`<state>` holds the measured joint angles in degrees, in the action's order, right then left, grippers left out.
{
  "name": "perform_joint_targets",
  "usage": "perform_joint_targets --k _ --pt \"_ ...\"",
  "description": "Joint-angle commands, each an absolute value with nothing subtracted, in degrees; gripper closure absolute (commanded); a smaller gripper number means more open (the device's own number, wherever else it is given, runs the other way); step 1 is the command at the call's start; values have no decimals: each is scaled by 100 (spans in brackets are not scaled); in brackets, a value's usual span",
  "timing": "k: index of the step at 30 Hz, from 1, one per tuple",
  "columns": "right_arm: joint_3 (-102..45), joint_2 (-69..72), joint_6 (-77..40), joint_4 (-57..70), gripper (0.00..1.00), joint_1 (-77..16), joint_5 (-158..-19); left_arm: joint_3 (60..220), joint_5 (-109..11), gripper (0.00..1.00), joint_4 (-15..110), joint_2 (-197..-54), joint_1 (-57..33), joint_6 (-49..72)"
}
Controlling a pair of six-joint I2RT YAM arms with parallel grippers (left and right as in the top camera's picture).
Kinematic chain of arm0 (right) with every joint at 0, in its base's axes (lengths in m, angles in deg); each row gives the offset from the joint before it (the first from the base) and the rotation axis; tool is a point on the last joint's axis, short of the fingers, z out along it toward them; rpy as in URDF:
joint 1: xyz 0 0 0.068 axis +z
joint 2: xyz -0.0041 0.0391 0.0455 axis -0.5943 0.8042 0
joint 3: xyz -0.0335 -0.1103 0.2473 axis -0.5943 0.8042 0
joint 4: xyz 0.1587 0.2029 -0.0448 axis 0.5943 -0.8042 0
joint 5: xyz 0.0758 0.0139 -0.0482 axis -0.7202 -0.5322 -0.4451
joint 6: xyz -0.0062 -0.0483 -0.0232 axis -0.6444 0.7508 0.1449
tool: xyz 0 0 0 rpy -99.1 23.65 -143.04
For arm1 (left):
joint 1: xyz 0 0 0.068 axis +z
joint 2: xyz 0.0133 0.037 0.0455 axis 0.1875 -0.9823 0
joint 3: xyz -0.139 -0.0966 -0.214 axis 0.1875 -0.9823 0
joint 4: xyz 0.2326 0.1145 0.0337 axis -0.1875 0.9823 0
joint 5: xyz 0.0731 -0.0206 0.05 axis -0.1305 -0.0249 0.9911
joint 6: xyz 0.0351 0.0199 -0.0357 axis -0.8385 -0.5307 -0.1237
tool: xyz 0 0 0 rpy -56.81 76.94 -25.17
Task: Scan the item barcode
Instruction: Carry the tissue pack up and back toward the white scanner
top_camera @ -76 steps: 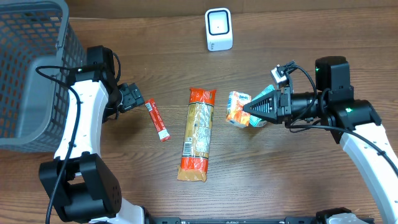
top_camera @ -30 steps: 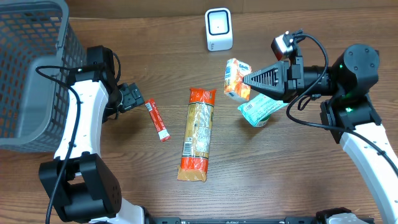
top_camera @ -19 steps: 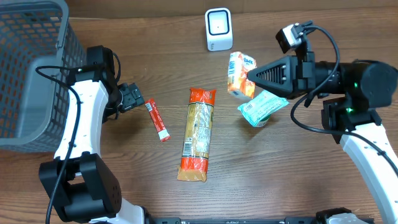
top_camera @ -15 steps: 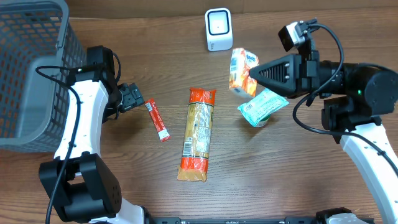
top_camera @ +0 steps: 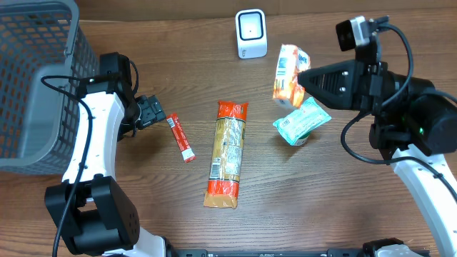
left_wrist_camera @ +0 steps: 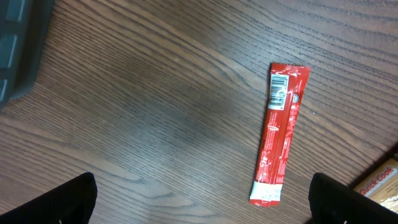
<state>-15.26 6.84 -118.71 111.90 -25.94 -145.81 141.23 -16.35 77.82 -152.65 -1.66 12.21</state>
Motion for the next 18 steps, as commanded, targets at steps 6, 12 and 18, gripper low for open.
perform_joint_targets --k 6,12,18 --pt "-1635 636 -12667 11477 96 -2612 -14406 14182 -1602 0 7775 -15202 -162 1175" --pt "-1637 625 -12667 11859 96 -2609 -14435 14182 -1602 0 7775 -15202 -162 1175" --pt "-1637 625 -12667 11885 96 -2609 -14485 14182 -1602 0 7777 -15202 -162 1175"
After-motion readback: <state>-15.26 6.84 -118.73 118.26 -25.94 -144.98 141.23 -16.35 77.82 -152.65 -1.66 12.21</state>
